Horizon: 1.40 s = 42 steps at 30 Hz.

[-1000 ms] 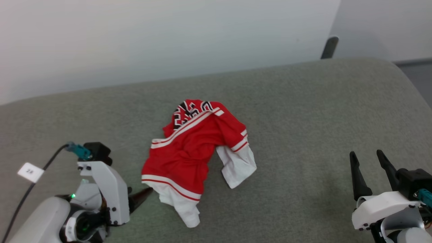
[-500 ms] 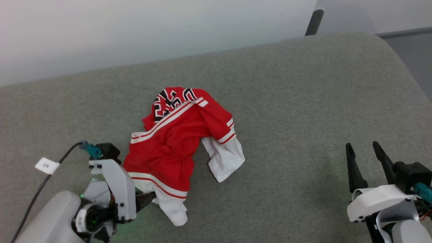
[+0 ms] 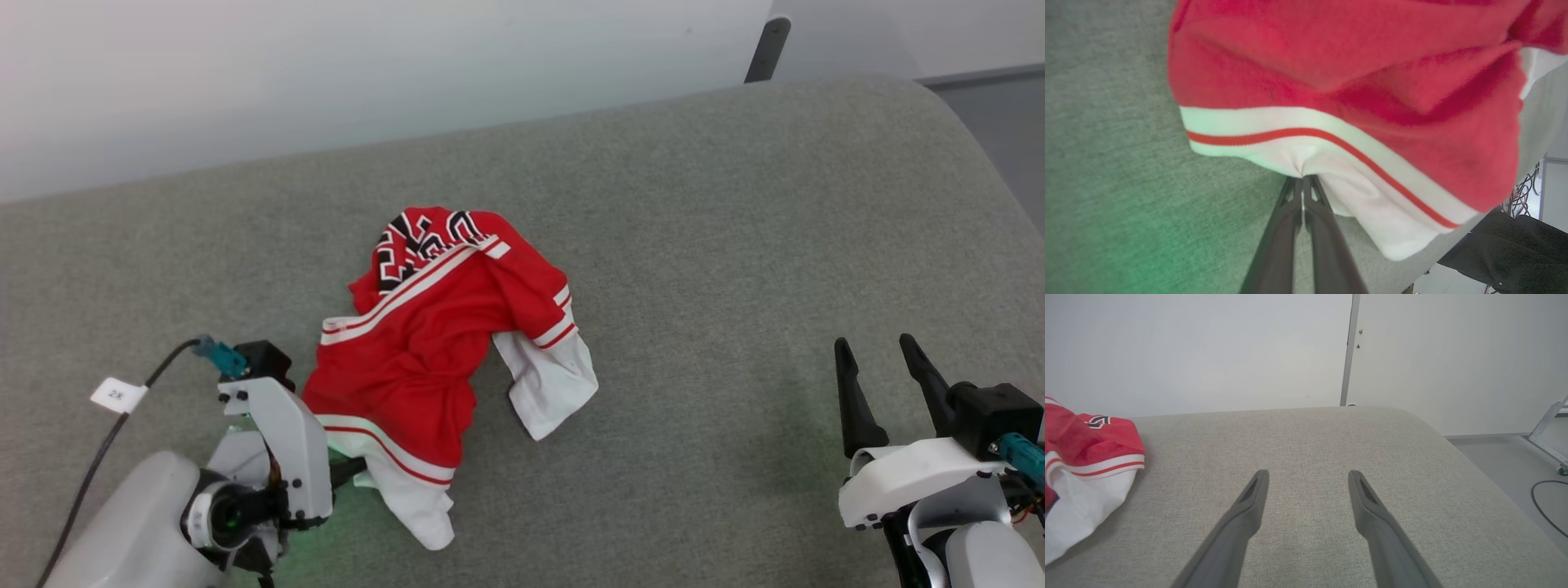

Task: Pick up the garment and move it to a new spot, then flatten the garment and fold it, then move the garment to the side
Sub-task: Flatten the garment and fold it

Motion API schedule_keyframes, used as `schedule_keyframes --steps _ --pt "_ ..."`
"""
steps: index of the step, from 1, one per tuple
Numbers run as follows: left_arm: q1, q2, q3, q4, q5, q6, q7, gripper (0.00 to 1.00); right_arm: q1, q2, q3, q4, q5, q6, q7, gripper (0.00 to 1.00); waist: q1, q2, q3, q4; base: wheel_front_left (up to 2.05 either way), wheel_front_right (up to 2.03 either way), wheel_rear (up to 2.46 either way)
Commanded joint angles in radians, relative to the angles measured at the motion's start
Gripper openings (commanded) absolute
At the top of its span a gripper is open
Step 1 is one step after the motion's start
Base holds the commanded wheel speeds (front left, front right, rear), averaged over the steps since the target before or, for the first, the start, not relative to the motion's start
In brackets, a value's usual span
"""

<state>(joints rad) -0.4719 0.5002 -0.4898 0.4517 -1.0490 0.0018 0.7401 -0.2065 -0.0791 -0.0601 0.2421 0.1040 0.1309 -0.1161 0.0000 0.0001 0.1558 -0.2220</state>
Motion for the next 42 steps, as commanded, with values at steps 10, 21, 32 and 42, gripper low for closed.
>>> schedule_keyframes --steps 10,21,32,42 --pt "-0.007 0.022 -0.004 0.012 0.007 -0.026 -0.005 0.0 0.017 -0.029 0.01 -0.011 -0.011 0.0 0.009 1.0 0.0 -0.0001 -0.077 0.047 0.0 0.0 0.0" --pt "0.011 0.158 -0.004 -0.042 0.058 -0.032 0.014 0.0 0.055 -0.051 0.024 -0.044 -0.012 0.0 0.051 1.0 0.0 -0.0001 -0.156 0.092 0.0 0.0 0.0" --pt "0.037 0.277 -0.008 -0.025 0.127 -0.027 -0.009 0.0 0.074 -0.068 0.045 -0.078 0.0 0.0 0.074 1.0 0.0 -0.0001 -0.181 0.091 0.0 0.0 0.0" --pt "0.086 0.246 -0.012 0.098 0.135 -0.047 -0.115 0.0 0.085 -0.081 0.053 -0.09 0.012 0.0 0.082 1.0 0.0 -0.0001 -0.18 0.073 0.0 0.0 0.0"
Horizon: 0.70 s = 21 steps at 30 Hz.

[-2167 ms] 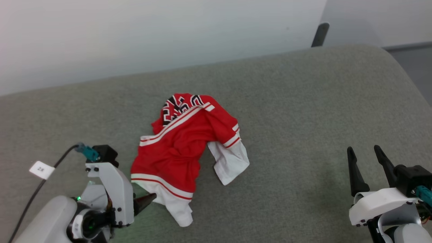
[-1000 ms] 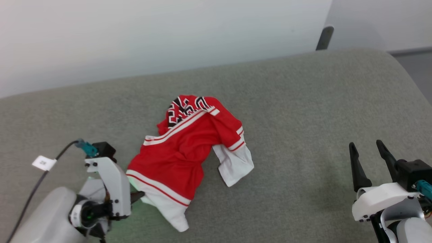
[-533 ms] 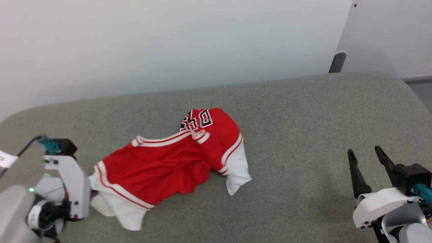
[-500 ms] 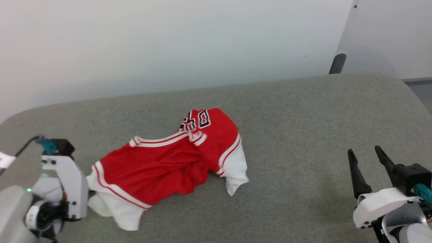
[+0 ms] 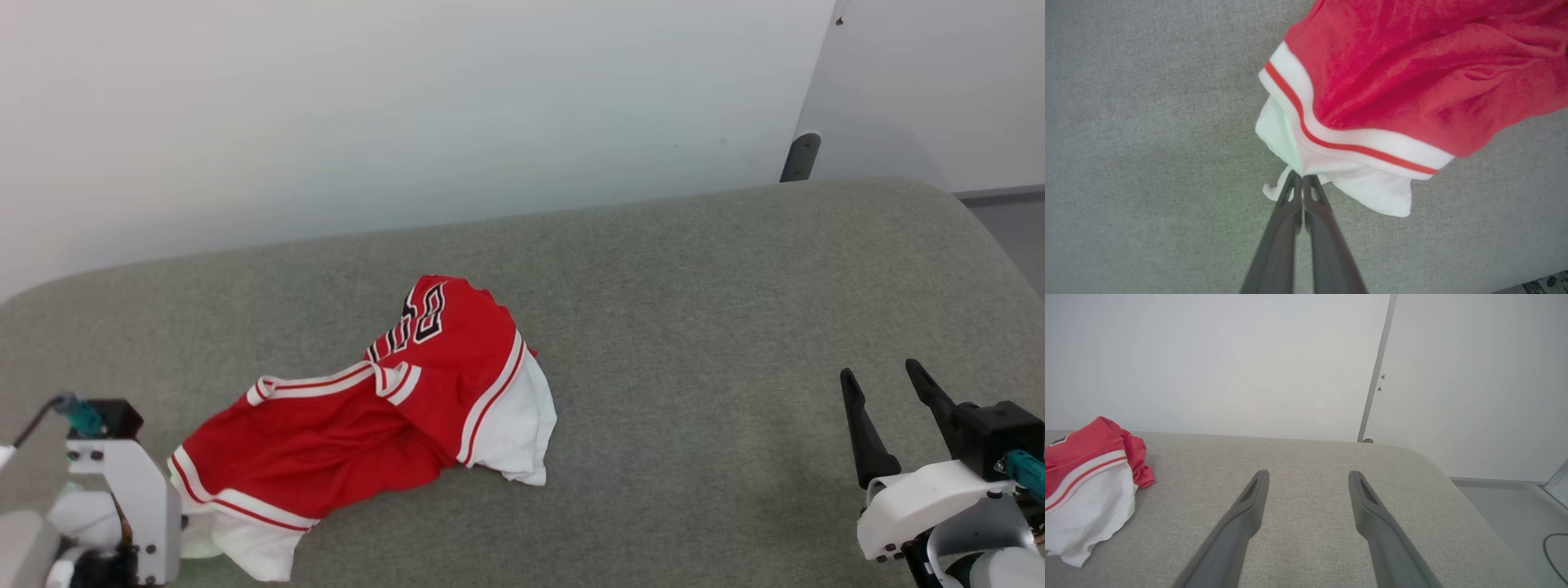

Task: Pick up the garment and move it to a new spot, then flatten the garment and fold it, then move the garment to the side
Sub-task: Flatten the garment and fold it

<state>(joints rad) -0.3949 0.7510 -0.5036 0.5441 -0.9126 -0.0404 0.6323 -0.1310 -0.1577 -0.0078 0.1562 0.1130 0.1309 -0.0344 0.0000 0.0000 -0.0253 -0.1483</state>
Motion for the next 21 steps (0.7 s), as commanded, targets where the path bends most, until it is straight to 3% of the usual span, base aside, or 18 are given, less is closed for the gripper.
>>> schedule_keyframes --steps 1,3,4,6,7,9,21 --pt "0.009 -0.005 0.002 0.005 -0.002 -0.005 -0.007 0.0 0.009 -0.003 0.001 -0.004 0.003 0.0 0.001 1.0 0.0 0.0 0.001 -0.001 0.0 0.0 0.0" --pt "0.011 -0.023 0.002 0.028 -0.009 -0.012 -0.028 0.0 0.013 -0.002 0.001 -0.009 0.002 0.0 0.005 1.0 0.0 0.0 0.002 -0.002 0.0 0.0 0.0" --pt "0.009 -0.037 0.002 0.05 -0.008 -0.017 -0.045 0.26 0.014 -0.001 0.002 -0.012 -0.001 0.0 0.008 1.0 0.0 0.0 0.003 -0.001 0.0 0.0 0.0" --pt "0.0 -0.049 0.003 0.067 -0.012 -0.022 -0.059 0.44 0.016 -0.001 0.002 -0.014 -0.002 0.0 0.012 1.0 0.0 0.0 0.002 0.003 0.0 0.0 0.0" --pt "-0.005 -0.054 0.005 0.074 -0.013 -0.023 -0.069 0.75 0.017 -0.001 0.004 -0.015 -0.001 0.0 0.013 1.0 0.0 0.0 0.001 0.006 0.0 0.0 0.0" --pt "-0.011 -0.055 0.0 0.081 -0.002 -0.03 -0.085 1.0 0.019 -0.002 0.005 -0.017 -0.001 0.0 0.016 1.0 0.0 0.0 -0.002 0.012 0.0 0.0 0.0" --pt "-0.037 -0.052 0.012 0.003 0.011 -0.032 -0.154 1.0 0.035 0.004 0.007 -0.016 0.014 0.0 0.022 1.0 0.0 0.0 -0.043 0.093 0.0 0.0 0.0"
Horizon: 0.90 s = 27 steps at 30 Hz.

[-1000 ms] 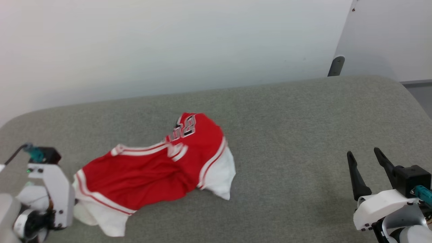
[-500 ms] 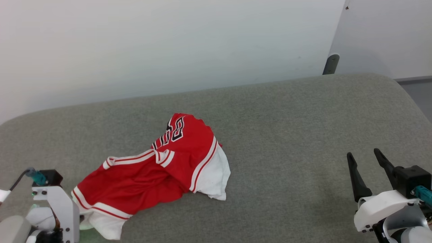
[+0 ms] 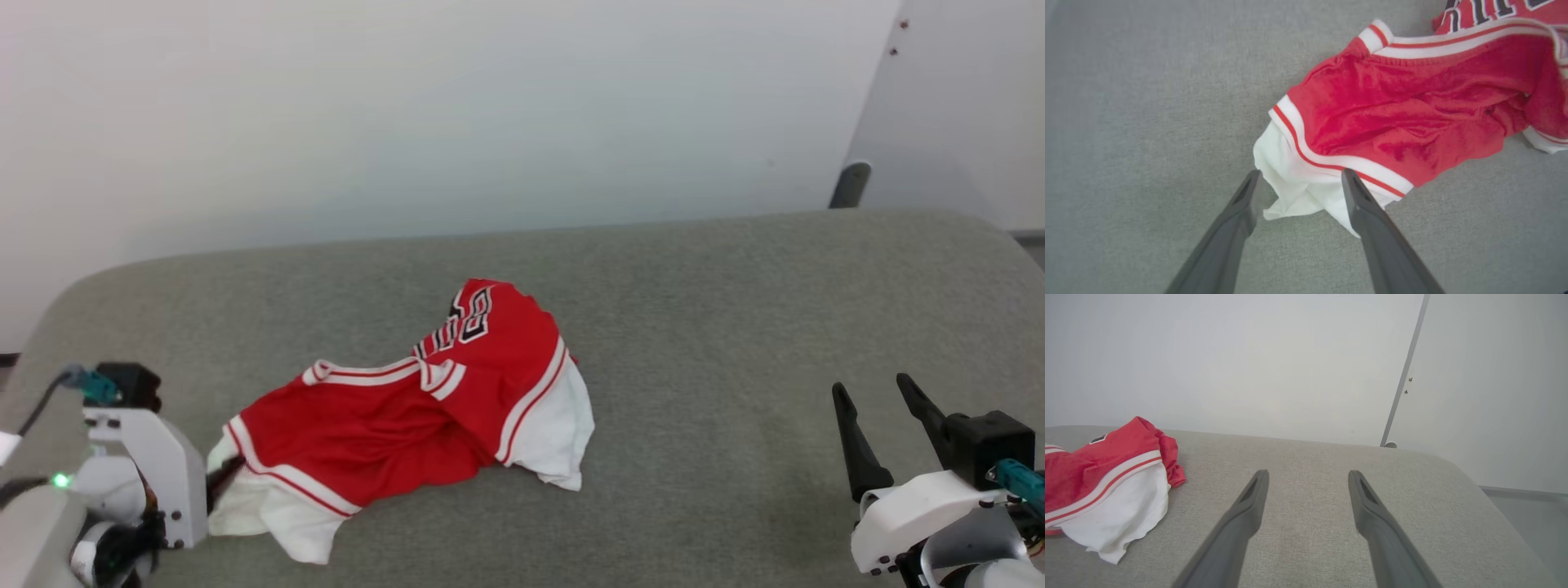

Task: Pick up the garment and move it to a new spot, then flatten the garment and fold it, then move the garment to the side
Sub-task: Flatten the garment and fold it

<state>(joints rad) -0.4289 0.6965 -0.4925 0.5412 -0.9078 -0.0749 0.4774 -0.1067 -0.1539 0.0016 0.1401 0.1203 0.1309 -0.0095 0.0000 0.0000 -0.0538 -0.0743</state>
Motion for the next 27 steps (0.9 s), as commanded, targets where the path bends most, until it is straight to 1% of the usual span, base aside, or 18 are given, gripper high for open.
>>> schedule_keyframes --steps 1,7,16,19,22,27 --pt "0.001 0.007 0.004 -0.01 0.01 0.006 -0.013 1.0 0.014 0.001 0.002 0.002 0.008 0.0 -0.002 1.0 0.0 0.0 -0.019 0.027 0.0 0.0 0.0" --pt "0.048 0.028 0.036 -0.142 0.043 0.042 -0.14 1.0 0.021 0.008 0.018 0.01 0.022 0.0 0.0 1.0 0.0 0.0 -0.045 0.086 0.0 0.0 0.0" --pt "0.194 0.034 0.123 -0.327 0.069 0.119 -0.405 1.0 0.032 0.015 0.048 0.027 0.033 0.0 0.016 1.0 0.0 0.0 -0.072 0.159 0.0 0.0 0.0" --pt "0.254 0.031 0.151 -0.362 0.078 0.143 -0.49 1.0 0.034 0.018 0.056 0.033 0.037 0.0 0.025 1.0 0.0 0.0 -0.075 0.177 0.0 0.0 0.0" --pt "0.309 0.023 0.175 -0.393 0.088 0.154 -0.579 1.0 0.036 0.02 0.065 0.035 0.044 0.0 0.034 1.0 0.0 0.0 -0.076 0.195 0.0 0.0 0.0" --pt "0.383 0.006 0.205 -0.422 0.097 0.18 -0.679 1.0 0.035 0.014 0.086 0.042 0.065 0.0 0.069 1.0 0.0 0.0 -0.07 0.228 0.0 0.0 0.0"
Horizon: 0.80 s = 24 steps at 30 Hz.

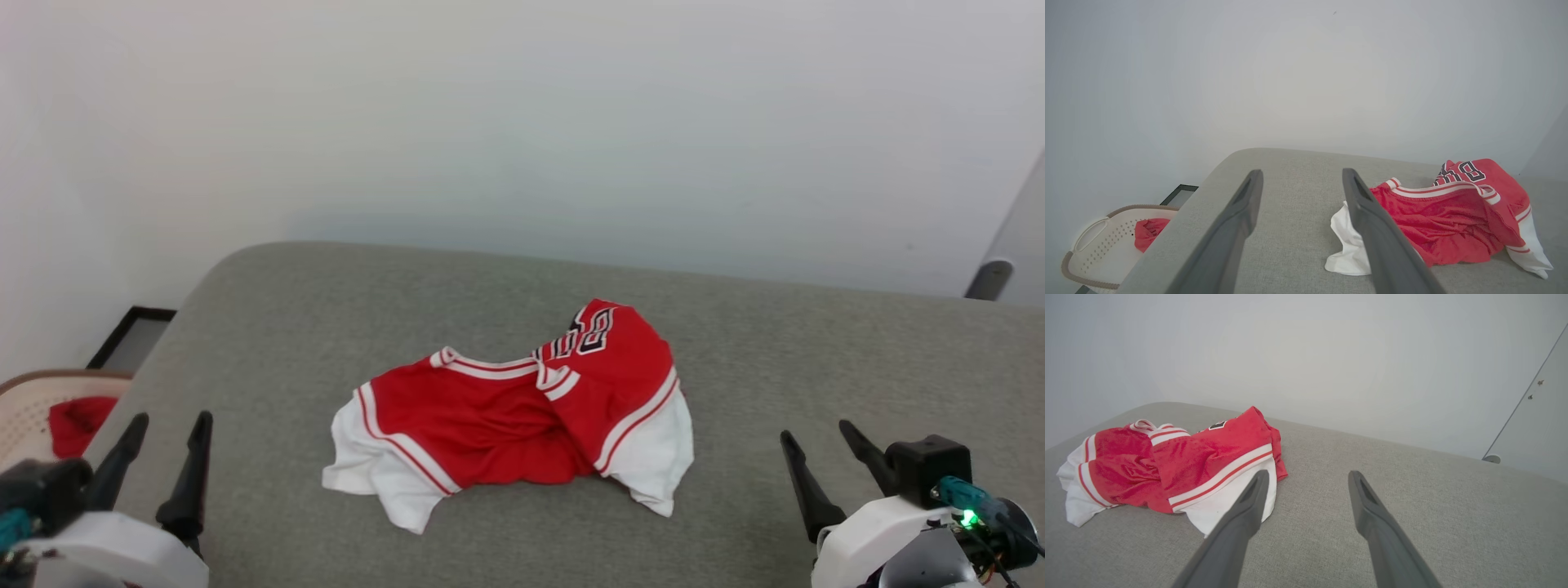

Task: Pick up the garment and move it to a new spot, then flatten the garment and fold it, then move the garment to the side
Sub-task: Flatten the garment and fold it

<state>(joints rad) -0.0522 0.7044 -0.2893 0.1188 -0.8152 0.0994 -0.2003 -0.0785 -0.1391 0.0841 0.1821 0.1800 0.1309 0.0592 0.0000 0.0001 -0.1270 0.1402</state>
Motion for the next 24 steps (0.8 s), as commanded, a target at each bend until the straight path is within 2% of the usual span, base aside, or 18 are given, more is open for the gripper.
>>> schedule_keyframes --steps 1,11,17,24 --pt "0.017 -0.006 0.004 -0.005 0.009 0.01 -0.013 1.0 0.007 -0.004 0.004 0.001 0.008 0.0 0.01 1.0 0.0 -0.0001 0.004 0.023 0.0 0.0 0.0" --pt "0.083 -0.078 0.063 -0.048 0.068 0.02 -0.063 1.0 -0.016 -0.03 0.072 0.014 0.041 0.0 0.163 1.0 0.0 -0.0001 0.04 0.104 0.0 0.0 0.0" --pt "0.094 -0.133 0.086 -0.05 0.107 -0.005 -0.065 1.0 -0.031 -0.044 0.11 0.038 0.059 0.0 0.263 1.0 0.0 -0.0001 0.074 0.155 0.0 0.0 0.0" --pt "0.058 -0.197 0.105 -0.033 0.147 -0.047 -0.065 1.0 -0.061 -0.055 0.133 0.07 0.041 0.0 0.324 1.0 0.0 -0.0001 0.128 0.203 0.0 0.0 0.0"
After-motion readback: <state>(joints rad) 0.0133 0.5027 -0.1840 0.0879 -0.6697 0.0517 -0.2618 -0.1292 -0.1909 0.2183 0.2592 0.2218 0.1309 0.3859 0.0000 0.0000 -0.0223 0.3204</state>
